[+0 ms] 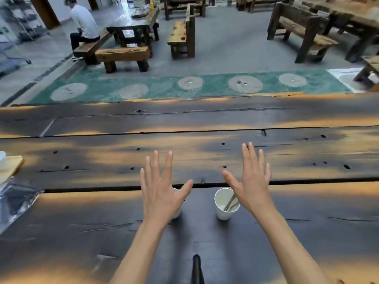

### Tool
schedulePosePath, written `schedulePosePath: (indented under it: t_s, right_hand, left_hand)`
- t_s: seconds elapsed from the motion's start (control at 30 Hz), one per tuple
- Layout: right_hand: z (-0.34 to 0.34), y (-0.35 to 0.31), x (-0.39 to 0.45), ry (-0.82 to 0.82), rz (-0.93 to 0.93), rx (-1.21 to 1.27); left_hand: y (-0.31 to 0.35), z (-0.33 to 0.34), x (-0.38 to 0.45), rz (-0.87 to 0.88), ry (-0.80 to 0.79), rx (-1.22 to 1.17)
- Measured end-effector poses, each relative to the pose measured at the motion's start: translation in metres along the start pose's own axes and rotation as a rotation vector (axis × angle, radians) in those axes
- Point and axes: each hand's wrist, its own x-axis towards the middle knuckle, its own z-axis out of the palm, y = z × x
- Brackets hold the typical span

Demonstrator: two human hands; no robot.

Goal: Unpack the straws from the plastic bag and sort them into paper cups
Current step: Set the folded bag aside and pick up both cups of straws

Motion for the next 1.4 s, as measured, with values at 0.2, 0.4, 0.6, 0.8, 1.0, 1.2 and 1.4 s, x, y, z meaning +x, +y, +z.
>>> schedulePosePath:
  t_s: [0.2,0.4,0.6,0.8,1.0,1.2,1.4]
  right_hand:
    - [0.018,0.044,-0.038,-0.025,0.350,0.814]
    - [0.075,0.088,-0.093,-0.178,0.693,0.890]
    - [0.107,0.098,-0.097,-0.313,0.701,0.795]
    - [0.128,0.089,-0.083,-0.313,0.665,0.758]
    - [0.137,0.081,-0.077,-0.249,0.685,0.793]
    - [0.138,0.078,-0.066,-0.182,0.680,0.788]
    - [0.140,0.084,-0.040,-0.140,0.640,0.787]
  left_hand:
    - [-0.045,0.039,-0.038,-0.391,-0.126,-0.325]
    - [-0.080,0.087,-0.069,-0.733,-0.227,-0.586]
    - [-0.094,0.113,-0.068,-0.768,-0.289,-0.670]
    - [-0.092,0.121,-0.056,-0.719,-0.238,-0.816]
    - [-0.088,0.121,-0.052,-0.708,-0.183,-0.862]
    - [-0.088,0.126,-0.043,-0.722,-0.181,-0.890]
    - [-0.092,0.136,-0.021,-0.688,-0.179,-0.879]
